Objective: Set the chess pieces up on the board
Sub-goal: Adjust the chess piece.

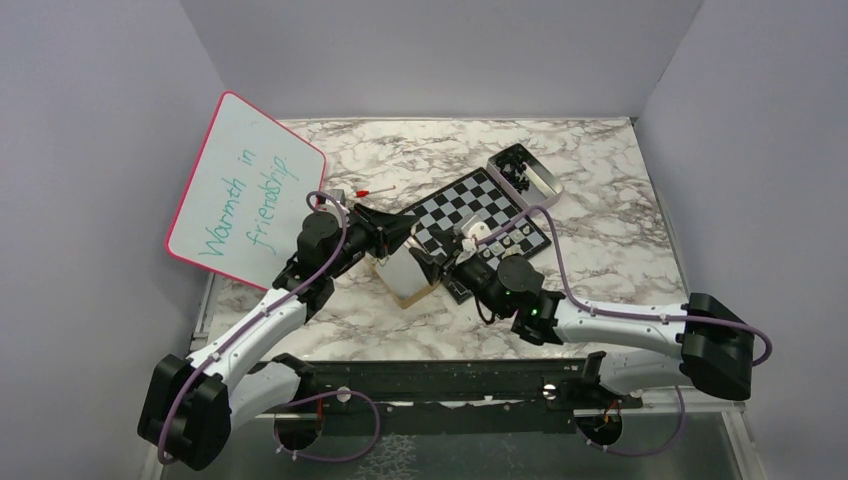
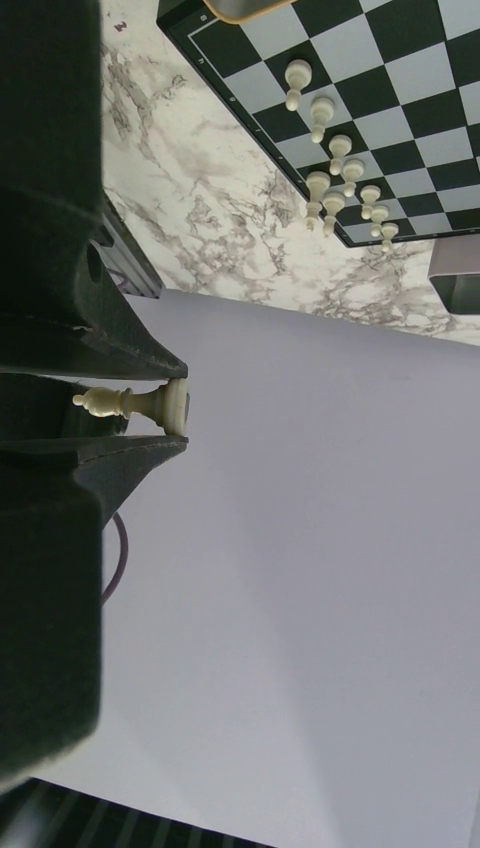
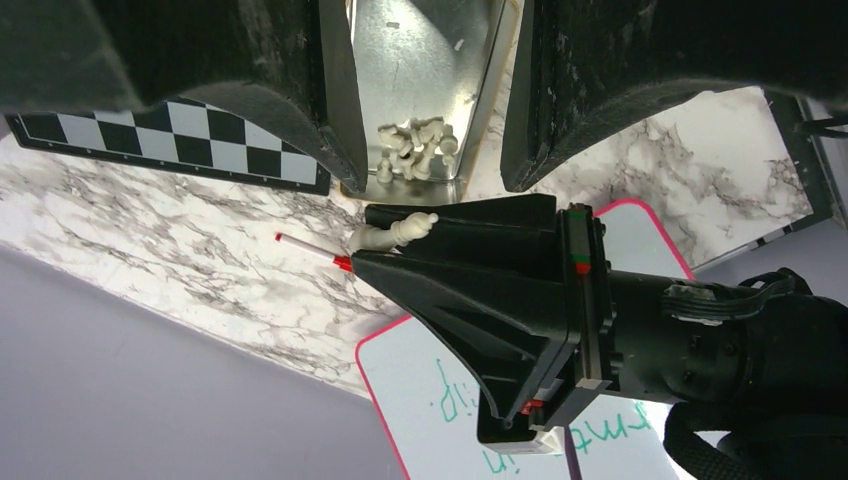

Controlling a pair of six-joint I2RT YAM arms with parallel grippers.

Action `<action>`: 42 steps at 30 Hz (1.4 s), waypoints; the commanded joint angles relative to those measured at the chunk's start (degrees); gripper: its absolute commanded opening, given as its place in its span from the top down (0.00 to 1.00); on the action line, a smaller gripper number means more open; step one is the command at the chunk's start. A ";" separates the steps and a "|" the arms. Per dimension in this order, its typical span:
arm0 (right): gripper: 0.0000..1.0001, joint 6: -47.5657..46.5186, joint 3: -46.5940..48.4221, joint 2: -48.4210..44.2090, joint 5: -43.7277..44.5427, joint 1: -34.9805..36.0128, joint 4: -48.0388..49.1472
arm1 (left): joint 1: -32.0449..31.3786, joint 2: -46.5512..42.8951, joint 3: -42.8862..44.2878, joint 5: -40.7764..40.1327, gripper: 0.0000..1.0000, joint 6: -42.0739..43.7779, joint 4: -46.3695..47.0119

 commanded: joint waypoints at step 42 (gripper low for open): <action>0.99 1.79 6.42 4.42 16.85 1.30 1.33 | 0.18 -3.78 3.56 -3.30 0.56 3.55 -6.61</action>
